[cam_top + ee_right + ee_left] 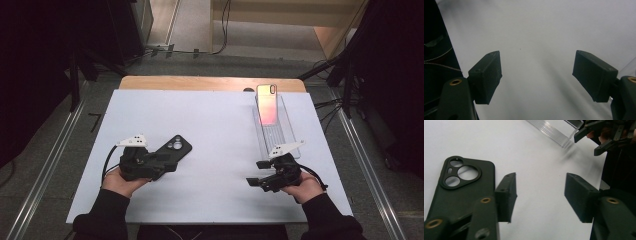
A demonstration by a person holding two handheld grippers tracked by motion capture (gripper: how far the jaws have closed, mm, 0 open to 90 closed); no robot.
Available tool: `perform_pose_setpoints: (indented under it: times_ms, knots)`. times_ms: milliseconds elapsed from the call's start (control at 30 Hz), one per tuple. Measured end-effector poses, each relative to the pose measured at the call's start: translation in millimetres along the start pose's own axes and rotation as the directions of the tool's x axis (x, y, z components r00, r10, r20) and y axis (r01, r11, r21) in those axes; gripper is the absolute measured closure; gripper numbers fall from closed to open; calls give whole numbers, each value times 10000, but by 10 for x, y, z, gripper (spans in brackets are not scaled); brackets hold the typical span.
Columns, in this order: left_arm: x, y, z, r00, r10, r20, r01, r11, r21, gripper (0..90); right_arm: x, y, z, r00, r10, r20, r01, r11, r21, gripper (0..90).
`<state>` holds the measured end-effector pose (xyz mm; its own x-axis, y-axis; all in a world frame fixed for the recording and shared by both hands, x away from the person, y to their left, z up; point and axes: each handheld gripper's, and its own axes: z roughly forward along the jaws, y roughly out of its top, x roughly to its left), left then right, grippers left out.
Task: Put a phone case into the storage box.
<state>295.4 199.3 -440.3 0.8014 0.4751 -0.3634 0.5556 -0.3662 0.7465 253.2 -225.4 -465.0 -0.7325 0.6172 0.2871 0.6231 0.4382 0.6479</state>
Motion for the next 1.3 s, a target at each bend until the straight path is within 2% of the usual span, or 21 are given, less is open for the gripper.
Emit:
perform_pose_setpoints:
  times_ms: [100, 167, 267, 300, 333, 400, 433, 467, 533, 600, 733, 833, 1033, 1133, 1300]
  knots:
    - [-30, -8, -10, 9998, 197, -36, -196, 9997, 116, 396, -2, -13, -8, 10000, -25, 18, 25, 10000, -70, 215]
    - [-36, -17, -27, 9999, 93, 44, -93, 9997, 228, 397, -3, -24, -23, 10000, -35, -12, 35, 9999, -113, 215]
    - [-43, -47, -57, 9999, -85, 142, 84, 9999, 78, 397, -17, -46, -43, 10000, 79, -8, -79, 9999, -147, 215]
    - [-53, -62, -71, 10000, 34, 47, -34, 10000, -11, 399, -21, -53, -46, 10000, 96, -2, -96, 9998, -150, 215]
    - [-81, -87, -82, 9996, 139, -244, -143, 9998, -154, 398, -28, -61, -50, 9999, 108, 6, -107, 9999, -109, 215]
    - [-108, -128, -86, 9979, 102, -640, -106, 9999, -60, 398, -31, -77, -57, 9999, 127, 36, -127, 9999, -81, 215]
    - [-109, -145, -82, 9978, 41, -661, -38, 10000, 51, 396, -33, -87, -64, 9999, 125, 52, -125, 9999, -70, 215]
    - [-103, -157, -78, 9983, -28, -577, 37, 9999, 140, 381, -33, -97, -72, 9999, 132, 54, -132, 9999, -39, 215]
    - [-65, -190, -88, 9997, -254, 27, 253, 9992, 323, 315, -34, -117, -84, 9999, 140, 59, -140, 9999, -61, 215]
    - [-39, -216, -116, 9990, -387, 234, 382, 9990, 244, 313, -41, -132, -95, 9999, 129, 70, -128, 9999, -44, 214]
    - [-36, -269, -181, 9996, -34, -274, 40, 9998, 202, 330, -48, -160, -112, 9997, 212, 117, -212, 9998, -38, 214]
    - [-28, -296, -203, 9988, 35, -495, -25, 9998, 213, 352, -54, -157, -112, 9996, 254, 103, -254, 9997, -44, 214]
    - [-17, -277, -230, 9966, -247, -781, 242, 9997, -71, 352, -51, -149, -96, 9997, 208, 84, -208, 9998, 8, 214]
    - [9, -218, -248, 9924, -262, -1202, 240, 9995, -196, 338, -54, -150, -94, 9997, 212, 87, -212, 9998, 17, 214]
    - [78, -149, -237, 9918, -280, -1249, 234, 9990, -380, 304, -56, -148, -89, 9997, 241, 95, -242, 9997, 37, 214]
